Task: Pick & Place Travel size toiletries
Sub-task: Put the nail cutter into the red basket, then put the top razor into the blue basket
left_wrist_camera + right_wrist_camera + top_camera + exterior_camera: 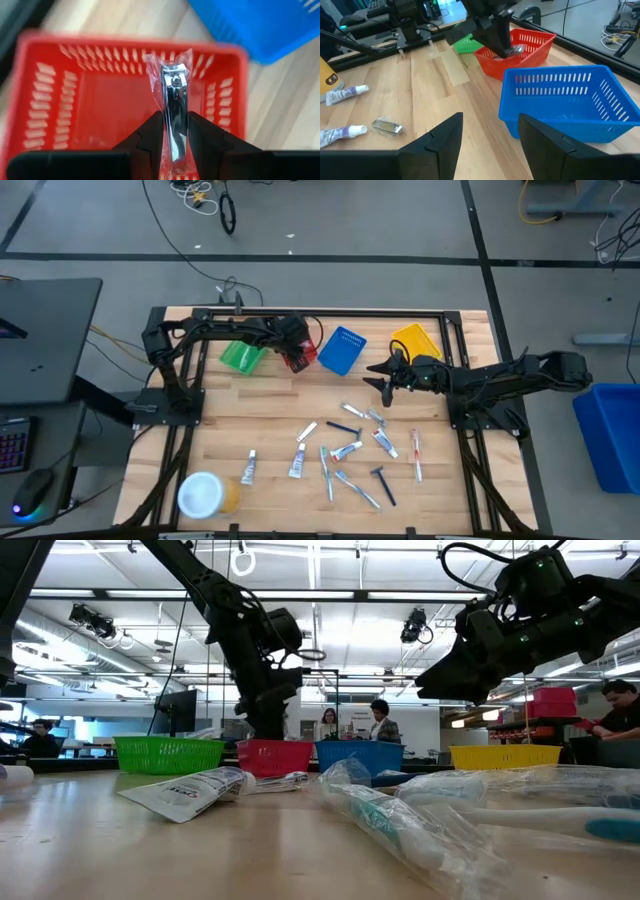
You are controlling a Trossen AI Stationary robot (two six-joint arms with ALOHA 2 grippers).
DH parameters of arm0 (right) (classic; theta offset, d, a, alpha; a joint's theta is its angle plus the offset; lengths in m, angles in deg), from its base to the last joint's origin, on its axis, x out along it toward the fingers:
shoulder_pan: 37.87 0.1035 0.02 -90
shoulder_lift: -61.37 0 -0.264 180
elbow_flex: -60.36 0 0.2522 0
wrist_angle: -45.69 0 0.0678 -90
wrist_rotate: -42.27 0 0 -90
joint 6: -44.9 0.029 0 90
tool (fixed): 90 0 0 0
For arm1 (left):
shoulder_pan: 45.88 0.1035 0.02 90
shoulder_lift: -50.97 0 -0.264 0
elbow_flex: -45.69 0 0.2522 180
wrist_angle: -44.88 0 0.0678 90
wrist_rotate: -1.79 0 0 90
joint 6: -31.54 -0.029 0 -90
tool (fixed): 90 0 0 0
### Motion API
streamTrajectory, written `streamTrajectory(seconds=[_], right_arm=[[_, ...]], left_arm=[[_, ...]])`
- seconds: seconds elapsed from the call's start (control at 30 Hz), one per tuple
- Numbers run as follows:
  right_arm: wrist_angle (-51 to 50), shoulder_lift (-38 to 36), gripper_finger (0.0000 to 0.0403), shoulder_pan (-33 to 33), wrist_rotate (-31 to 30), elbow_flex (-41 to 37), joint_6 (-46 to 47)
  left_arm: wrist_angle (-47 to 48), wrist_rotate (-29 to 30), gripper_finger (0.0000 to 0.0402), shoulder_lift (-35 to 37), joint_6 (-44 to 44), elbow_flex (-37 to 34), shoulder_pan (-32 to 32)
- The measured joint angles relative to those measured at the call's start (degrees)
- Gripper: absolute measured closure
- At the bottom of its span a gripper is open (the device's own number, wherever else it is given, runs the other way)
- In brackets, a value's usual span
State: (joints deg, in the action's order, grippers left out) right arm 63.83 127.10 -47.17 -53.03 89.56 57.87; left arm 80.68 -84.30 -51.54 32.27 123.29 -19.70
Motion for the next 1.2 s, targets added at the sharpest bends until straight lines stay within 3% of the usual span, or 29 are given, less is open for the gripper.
streamTrajectory(seconds=[0.3,0.73,1.07,1.2], right_arm=[[-0.05,0.00,0.0204,0.02,0.02,0.00,-0.33],[-1.70,0.00,0.0171,3.41,-0.02,0.00,-2.49],[-1.63,0.17,0.0157,6.82,-0.05,0.01,-0.77],[1.03,1.38,0.0155,9.16,-0.04,0.02,0.11]], left_arm=[[-0.16,-0.13,0.0301,0.15,-1.59,0.01,0.06],[0.10,2.15,0.0231,1.13,0.46,0.01,-0.76],[3.91,3.41,0.0257,14.33,6.10,0.01,-4.21],[4.42,6.83,0.0265,20.81,6.08,0.01,-7.30]])
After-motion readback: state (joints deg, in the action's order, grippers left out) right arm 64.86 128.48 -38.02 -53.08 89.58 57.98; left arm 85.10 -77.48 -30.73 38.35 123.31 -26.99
